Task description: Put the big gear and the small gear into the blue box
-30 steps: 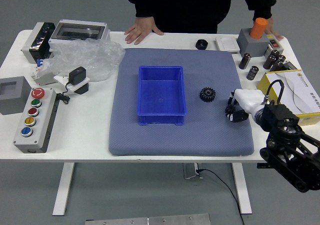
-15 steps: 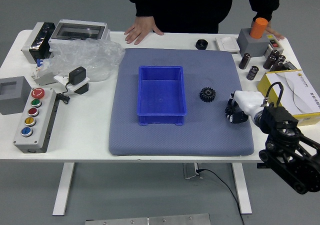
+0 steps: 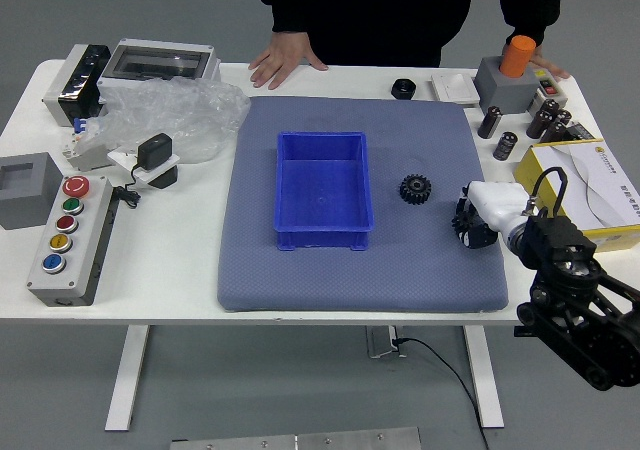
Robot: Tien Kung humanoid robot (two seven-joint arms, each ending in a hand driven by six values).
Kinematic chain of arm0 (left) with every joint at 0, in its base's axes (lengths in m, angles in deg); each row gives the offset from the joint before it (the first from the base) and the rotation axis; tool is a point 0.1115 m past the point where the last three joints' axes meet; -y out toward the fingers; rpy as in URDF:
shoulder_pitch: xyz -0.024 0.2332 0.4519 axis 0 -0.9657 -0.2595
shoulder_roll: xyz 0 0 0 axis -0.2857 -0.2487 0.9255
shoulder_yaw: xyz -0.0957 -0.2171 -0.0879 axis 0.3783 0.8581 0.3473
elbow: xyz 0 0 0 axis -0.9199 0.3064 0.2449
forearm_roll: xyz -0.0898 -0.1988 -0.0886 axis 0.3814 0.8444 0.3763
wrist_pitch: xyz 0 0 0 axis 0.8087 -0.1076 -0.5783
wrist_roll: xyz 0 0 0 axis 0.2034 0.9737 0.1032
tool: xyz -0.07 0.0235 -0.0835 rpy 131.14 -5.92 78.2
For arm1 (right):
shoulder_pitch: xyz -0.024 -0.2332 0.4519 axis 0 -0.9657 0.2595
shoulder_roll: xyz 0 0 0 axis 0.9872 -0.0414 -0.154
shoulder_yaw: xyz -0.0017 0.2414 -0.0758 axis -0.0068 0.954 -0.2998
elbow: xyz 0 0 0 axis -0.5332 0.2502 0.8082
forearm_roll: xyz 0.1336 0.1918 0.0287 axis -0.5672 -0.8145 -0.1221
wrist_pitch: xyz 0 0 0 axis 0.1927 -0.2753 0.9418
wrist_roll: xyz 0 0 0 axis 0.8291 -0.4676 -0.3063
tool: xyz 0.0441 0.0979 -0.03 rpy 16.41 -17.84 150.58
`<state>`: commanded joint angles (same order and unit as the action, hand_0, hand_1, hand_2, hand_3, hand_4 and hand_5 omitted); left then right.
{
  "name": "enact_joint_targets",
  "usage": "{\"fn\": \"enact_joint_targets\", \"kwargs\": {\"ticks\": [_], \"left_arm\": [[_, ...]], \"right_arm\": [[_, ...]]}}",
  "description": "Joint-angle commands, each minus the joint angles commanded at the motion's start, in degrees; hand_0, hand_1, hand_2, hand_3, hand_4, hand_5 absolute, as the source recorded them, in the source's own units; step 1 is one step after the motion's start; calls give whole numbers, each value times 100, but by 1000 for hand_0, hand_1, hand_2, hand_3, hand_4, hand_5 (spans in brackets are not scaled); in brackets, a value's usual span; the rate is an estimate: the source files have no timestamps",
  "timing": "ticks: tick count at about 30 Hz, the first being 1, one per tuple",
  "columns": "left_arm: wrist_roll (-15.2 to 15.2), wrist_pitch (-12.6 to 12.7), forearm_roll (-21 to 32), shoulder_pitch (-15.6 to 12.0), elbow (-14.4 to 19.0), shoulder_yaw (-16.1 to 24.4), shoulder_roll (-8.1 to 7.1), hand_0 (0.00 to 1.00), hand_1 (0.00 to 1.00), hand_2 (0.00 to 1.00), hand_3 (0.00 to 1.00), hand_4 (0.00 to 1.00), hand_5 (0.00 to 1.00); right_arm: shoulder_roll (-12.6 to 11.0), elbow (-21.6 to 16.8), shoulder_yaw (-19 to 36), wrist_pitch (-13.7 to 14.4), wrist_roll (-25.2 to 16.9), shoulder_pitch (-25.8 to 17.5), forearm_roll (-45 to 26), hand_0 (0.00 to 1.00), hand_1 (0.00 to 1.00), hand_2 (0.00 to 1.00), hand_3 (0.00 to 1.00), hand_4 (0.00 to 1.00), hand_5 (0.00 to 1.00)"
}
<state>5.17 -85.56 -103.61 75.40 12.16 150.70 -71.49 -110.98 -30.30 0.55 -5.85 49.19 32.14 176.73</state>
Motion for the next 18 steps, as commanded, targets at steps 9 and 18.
{"fn": "enact_joint_targets", "kwargs": {"ticks": [9,18], "left_arm": [[0,3,15,3,0,-5,1,843,808,817,851,713,278],[-3,5,24,6,0,-8,2,843,808,818,851,710,277]], "right_arm": [[8,-26,62,118,0,10,37,665,501,483,519,679,15],[-5,-81,98,157,1,26,8,662,496,475,510,668,12]]}}
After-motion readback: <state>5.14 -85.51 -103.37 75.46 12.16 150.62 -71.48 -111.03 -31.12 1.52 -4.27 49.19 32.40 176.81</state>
